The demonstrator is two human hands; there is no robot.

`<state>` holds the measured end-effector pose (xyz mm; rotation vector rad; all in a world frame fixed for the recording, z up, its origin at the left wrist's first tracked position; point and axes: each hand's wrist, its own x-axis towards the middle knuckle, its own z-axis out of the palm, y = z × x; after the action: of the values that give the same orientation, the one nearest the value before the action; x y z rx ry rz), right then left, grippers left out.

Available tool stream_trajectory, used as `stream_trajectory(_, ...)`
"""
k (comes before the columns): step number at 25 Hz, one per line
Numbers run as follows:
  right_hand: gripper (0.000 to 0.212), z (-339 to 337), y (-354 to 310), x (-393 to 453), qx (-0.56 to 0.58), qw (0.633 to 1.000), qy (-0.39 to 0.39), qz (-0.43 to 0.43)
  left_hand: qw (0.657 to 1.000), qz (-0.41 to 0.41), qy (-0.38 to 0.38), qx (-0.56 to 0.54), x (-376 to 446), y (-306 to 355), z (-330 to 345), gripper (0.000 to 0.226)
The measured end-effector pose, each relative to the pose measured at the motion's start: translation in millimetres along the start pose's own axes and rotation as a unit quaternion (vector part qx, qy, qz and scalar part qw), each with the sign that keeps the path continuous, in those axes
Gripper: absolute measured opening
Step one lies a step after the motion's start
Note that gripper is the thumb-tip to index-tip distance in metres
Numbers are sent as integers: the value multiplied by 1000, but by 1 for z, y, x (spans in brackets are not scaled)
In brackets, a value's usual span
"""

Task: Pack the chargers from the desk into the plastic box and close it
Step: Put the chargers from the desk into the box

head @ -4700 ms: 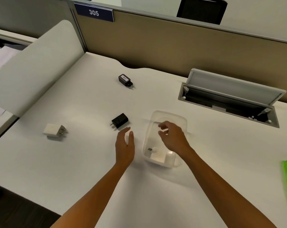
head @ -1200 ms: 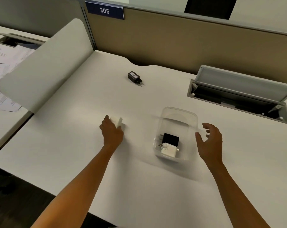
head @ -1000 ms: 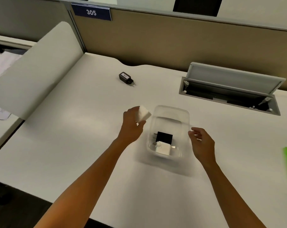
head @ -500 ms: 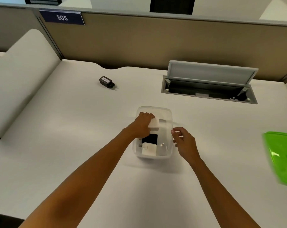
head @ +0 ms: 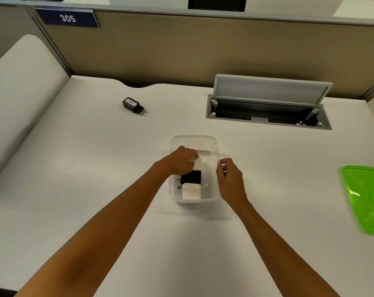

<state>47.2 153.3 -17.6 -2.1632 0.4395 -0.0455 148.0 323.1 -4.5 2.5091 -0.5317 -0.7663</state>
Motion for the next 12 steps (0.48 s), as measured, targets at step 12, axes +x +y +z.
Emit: stream_trajectory(12,8,13,-7,31,-8,999,-15,-37,900,-136,390,-137,29,-102,-67,31)
